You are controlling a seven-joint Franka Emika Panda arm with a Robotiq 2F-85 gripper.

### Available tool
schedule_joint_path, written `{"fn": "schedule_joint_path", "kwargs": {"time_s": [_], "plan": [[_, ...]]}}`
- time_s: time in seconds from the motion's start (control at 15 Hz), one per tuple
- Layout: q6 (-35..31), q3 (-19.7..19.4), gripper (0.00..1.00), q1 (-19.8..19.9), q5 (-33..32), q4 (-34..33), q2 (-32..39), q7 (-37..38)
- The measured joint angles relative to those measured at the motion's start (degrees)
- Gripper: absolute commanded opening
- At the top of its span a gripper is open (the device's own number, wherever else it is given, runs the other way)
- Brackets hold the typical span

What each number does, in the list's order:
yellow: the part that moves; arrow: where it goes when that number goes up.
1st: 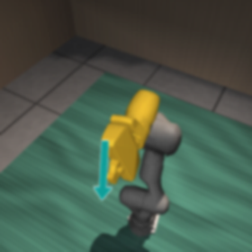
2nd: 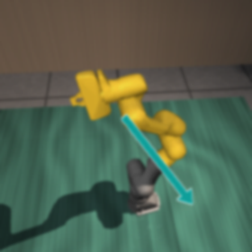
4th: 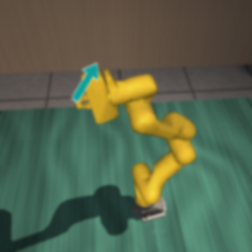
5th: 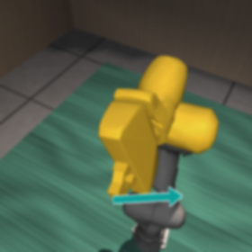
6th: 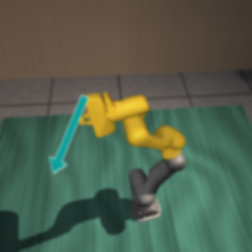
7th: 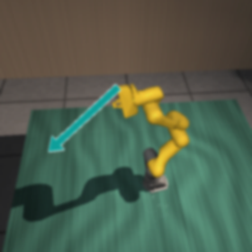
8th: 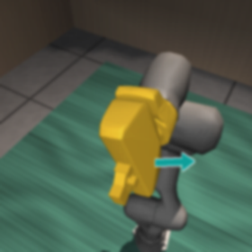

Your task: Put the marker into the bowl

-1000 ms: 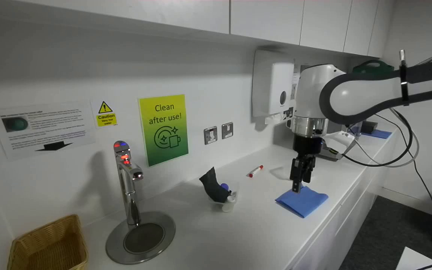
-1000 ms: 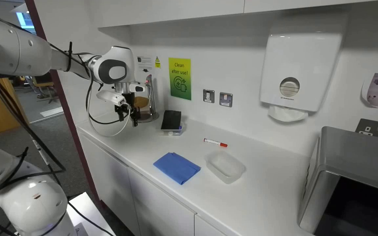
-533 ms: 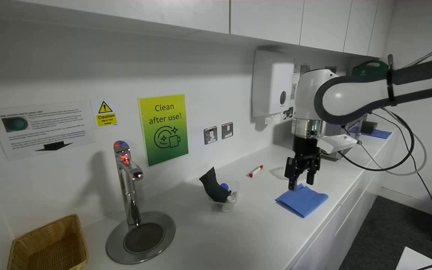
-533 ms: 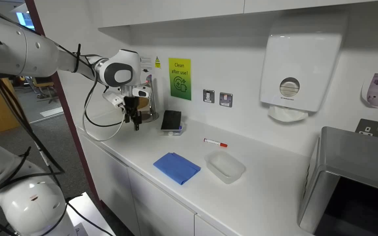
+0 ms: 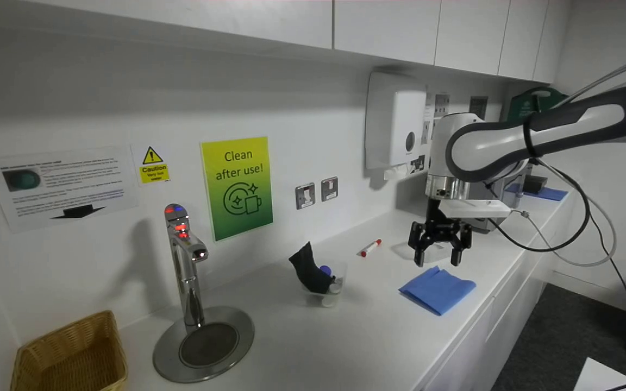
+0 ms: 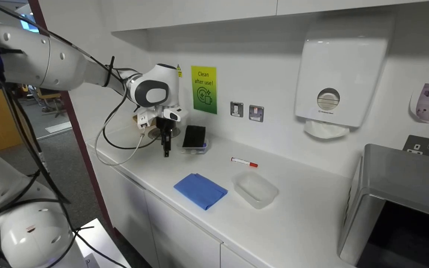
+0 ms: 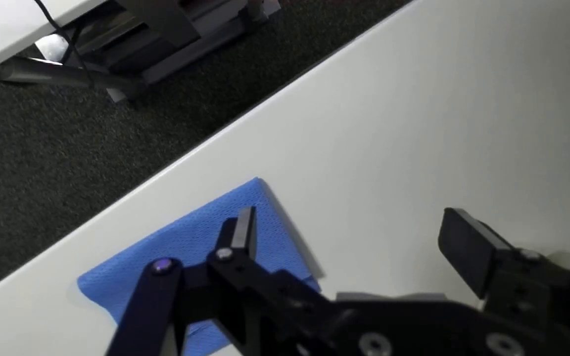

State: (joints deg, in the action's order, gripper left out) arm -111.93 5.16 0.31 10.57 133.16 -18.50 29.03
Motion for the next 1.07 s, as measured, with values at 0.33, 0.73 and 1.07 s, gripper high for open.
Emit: {"fn": "schedule_joint_path", "kwargs": {"time_s": [0.33,0.73,1.07], "plan": [[-1.2,-1.7,1.0,3.4,0.9,-0.5,0.4,9.5],[-1.3,-2.2,1.0,3.4,2.3,-1.2,0.4,10.6],[-2.0,-2.2,1.0,4.1,1.8,-1.2,2.0,19.0]]}}
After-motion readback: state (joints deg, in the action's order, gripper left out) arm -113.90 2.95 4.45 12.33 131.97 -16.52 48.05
